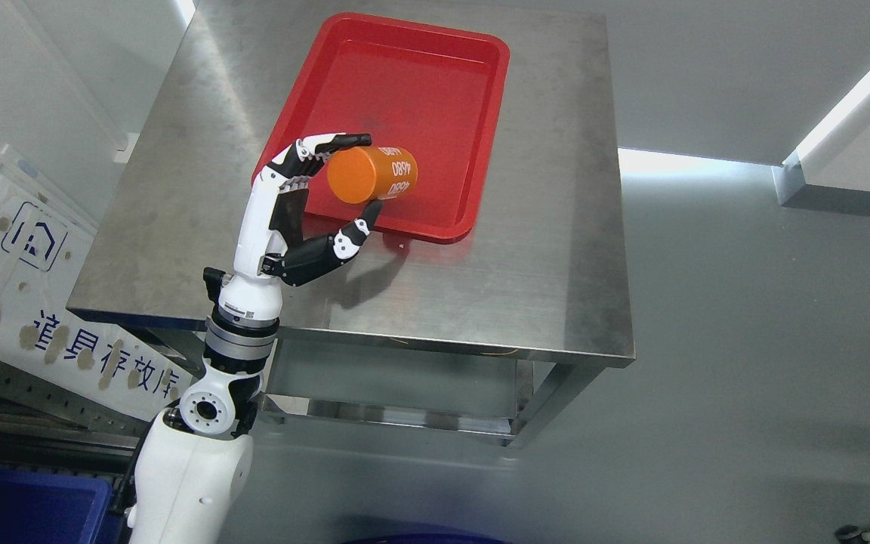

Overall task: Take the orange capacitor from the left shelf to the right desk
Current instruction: 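Lower the orange container onto the red tray with the left hand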

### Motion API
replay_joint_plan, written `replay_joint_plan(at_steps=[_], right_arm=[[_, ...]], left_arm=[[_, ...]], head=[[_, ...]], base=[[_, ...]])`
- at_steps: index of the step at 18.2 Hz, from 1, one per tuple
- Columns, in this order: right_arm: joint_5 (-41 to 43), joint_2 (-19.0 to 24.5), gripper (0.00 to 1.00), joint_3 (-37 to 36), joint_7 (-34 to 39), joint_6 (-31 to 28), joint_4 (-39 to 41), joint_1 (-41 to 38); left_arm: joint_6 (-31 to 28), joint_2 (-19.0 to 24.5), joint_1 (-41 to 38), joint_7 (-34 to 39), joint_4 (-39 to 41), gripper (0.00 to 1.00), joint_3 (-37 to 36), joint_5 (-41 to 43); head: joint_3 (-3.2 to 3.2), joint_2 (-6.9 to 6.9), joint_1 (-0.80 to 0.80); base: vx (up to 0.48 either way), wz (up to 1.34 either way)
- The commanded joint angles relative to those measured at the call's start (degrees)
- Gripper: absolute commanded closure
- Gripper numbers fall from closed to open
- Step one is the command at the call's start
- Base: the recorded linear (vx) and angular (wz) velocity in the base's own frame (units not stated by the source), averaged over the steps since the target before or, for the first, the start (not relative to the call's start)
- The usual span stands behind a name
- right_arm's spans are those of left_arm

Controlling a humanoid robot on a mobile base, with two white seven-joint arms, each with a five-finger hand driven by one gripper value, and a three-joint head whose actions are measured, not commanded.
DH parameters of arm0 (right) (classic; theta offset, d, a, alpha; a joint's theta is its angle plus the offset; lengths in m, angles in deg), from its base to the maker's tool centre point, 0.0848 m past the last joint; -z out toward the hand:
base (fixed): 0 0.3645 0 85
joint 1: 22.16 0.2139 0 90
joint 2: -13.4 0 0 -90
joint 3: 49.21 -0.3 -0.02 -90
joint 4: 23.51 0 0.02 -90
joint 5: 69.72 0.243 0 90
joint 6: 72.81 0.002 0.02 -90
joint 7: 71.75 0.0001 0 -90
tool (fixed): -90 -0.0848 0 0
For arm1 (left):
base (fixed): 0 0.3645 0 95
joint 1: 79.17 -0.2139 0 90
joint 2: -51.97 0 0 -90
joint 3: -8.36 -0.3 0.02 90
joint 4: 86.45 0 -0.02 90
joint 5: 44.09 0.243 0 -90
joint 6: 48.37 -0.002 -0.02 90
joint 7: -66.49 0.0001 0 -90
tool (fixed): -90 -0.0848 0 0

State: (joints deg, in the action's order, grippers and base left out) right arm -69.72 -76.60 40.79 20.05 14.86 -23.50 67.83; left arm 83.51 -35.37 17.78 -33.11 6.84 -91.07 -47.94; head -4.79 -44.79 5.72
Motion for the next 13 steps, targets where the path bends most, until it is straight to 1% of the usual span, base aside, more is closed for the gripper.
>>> replay_joint_plan(at_steps=[1,4,6,8,13], right_arm=[[0.0,-1.0,0.00,-0.7,0.0,0.0,1.3,-1.9],[0.0,-1.0,0.00,-0.7,0.0,0.0,1.3,-1.9],[0.0,-1.0,0.00,-0.6,0.0,0.0,1.3,-1.9],[0.0,-1.0,0.00,-0.7,0.0,0.0,1.3,-1.9],[0.0,-1.0,0.00,-0.6,0.0,0.0,1.3,-1.9]], left_arm=[[0.0,0.0,0.4,0.0,-0.1,0.98,-0.5,0.1],[-0.6,-0.1,1.3,0.0,-0.1,0.98,-0.7,0.1],[-2.1,-0.5,3.1,0.2,-0.7,0.98,0.2,0.1],[-6.0,-1.0,5.9,0.3,-1.9,0.98,2.2,0.1],[-20.1,-0.9,13.5,0.3,-8.9,0.98,2.5,0.2]], head=[[0.00,0.00,0.00],[0.00,0.00,0.00],[0.00,0.00,0.00],[0.00,0.00,0.00],[0.00,0.00,0.00]], base=[[0.019,0.01],[-0.013,0.03],[-0.009,0.00],[-0.002,-0.01],[0.000,0.00]])
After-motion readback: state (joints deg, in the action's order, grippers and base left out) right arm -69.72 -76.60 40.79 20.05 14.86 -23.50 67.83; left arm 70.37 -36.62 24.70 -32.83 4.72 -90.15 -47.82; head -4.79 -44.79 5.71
